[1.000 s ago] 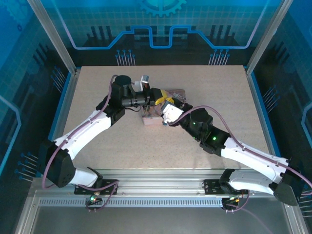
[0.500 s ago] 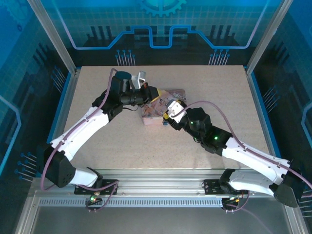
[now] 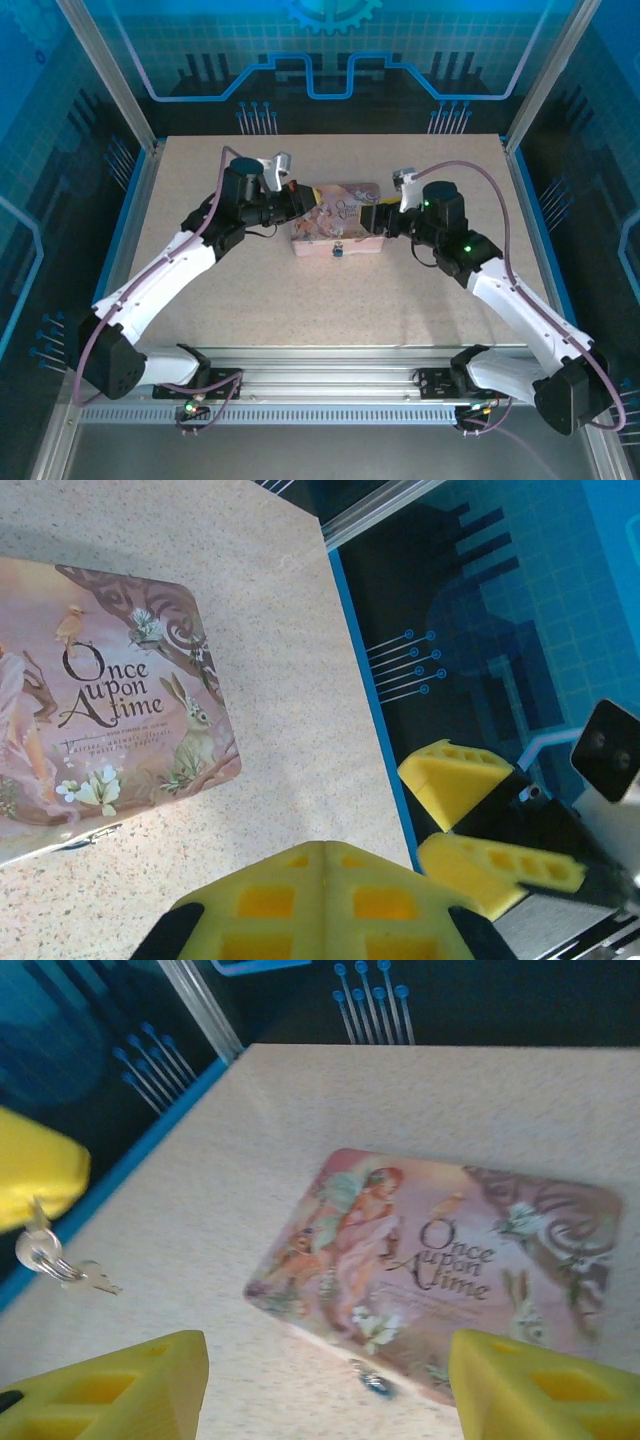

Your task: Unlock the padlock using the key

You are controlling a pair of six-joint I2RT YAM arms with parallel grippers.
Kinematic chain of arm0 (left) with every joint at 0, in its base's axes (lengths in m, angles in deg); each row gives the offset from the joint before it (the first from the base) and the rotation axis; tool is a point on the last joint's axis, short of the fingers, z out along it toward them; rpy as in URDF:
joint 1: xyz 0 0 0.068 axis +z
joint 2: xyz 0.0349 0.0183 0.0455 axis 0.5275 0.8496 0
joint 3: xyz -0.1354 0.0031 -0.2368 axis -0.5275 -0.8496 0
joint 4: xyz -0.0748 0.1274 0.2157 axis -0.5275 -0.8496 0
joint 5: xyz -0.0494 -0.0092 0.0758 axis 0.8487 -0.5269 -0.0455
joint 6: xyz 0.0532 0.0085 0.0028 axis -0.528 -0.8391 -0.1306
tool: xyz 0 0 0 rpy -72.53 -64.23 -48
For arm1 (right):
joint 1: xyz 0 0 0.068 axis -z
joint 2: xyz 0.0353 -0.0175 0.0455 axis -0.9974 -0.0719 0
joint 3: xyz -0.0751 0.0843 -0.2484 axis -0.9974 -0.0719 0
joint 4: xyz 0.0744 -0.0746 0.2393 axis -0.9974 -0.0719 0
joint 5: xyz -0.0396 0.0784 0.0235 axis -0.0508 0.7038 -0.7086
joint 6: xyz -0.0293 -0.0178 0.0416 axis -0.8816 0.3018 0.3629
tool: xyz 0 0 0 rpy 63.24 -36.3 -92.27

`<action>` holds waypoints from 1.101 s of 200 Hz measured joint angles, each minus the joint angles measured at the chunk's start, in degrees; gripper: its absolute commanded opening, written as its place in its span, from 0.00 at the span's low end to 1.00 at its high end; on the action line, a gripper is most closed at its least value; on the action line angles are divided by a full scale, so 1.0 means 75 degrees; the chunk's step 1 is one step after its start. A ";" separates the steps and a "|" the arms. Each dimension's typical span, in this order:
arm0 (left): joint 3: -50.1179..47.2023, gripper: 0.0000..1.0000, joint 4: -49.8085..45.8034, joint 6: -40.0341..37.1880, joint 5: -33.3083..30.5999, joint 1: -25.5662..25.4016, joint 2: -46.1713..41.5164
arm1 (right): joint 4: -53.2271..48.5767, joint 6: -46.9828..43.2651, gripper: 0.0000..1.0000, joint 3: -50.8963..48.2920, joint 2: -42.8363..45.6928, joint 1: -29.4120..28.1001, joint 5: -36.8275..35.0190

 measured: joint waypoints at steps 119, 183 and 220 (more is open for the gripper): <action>-0.0860 0.00 0.1947 0.0265 -0.0662 -0.0702 -0.0358 | 0.5152 0.4855 0.50 -0.1413 -0.0842 -0.0108 0.2524; -0.1014 0.00 0.2527 0.0618 -0.0662 -0.0784 -0.0358 | 0.5508 0.5074 0.39 -0.1358 -0.0988 -0.0353 0.2643; -0.1020 0.00 0.2629 0.0679 -0.0662 -0.0816 -0.0358 | 0.5639 0.5219 0.32 -0.1276 -0.1110 -0.0382 0.2716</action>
